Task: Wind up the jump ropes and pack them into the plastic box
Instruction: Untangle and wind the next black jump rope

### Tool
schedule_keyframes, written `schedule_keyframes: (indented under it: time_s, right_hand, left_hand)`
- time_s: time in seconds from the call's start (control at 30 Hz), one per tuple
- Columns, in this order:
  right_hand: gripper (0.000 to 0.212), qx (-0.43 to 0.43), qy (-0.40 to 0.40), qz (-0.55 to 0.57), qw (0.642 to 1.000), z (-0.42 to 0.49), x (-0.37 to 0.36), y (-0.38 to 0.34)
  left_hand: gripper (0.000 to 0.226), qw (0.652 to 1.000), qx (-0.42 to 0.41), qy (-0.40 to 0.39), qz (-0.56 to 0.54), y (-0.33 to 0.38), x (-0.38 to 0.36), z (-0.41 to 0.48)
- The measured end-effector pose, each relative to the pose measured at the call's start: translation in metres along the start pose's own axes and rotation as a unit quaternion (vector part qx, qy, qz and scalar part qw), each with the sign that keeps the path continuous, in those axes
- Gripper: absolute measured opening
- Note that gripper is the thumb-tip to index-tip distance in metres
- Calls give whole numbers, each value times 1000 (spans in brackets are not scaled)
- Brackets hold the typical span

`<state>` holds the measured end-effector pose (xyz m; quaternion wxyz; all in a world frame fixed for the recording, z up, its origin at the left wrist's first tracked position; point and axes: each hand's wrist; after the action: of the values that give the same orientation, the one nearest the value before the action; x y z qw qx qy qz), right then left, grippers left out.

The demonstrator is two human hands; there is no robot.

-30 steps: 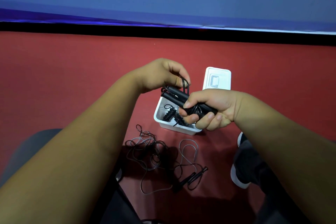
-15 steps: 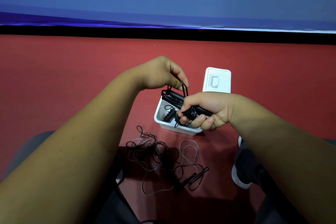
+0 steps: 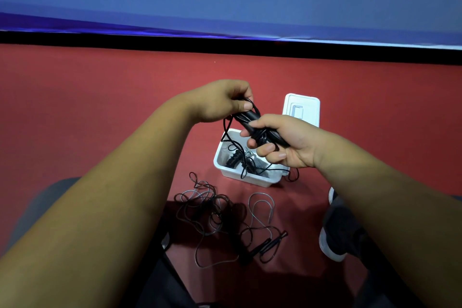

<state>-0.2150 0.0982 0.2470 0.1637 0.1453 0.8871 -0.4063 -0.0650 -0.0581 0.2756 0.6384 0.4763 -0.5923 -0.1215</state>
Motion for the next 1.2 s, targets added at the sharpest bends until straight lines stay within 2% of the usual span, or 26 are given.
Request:
schedule_keyframes:
  time_s: [0.13,0.53,0.6,0.8,0.97,1.2]
  right_hand:
    - [47,9,-16,45,999,-1,2,-4]
    - [45,41,-64,103,992,-8,-5,-11]
    - [47,31,-55,89,994,-8,-3,-11]
    - [36,-3,-23,86,996,-8,-3,-10]
    - [29,-1,27,27,999,-3,-7,-5]
    - [28,-16,99,-57,993,3,6,-9]
  left_hand:
    - [8,1000,-7,23,2,1,1,0]
    - [12,998,-26,53,-8,-1,13,-6]
    - [11,998,-27,57,-11,-1,15,-6]
    - [4,999,-32,29,13,3,10,-4]
    - [6,998,-15,12,67,7,11,-4]
    - [27,985,-9,-23,171,9,8,-6]
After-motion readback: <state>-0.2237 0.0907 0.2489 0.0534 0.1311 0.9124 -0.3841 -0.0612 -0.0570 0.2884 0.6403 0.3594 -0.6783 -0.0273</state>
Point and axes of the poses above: each hand's wrist, its own z-axis towards the middle knuckle, its own x-axis out of the back of the hand, y = z × x
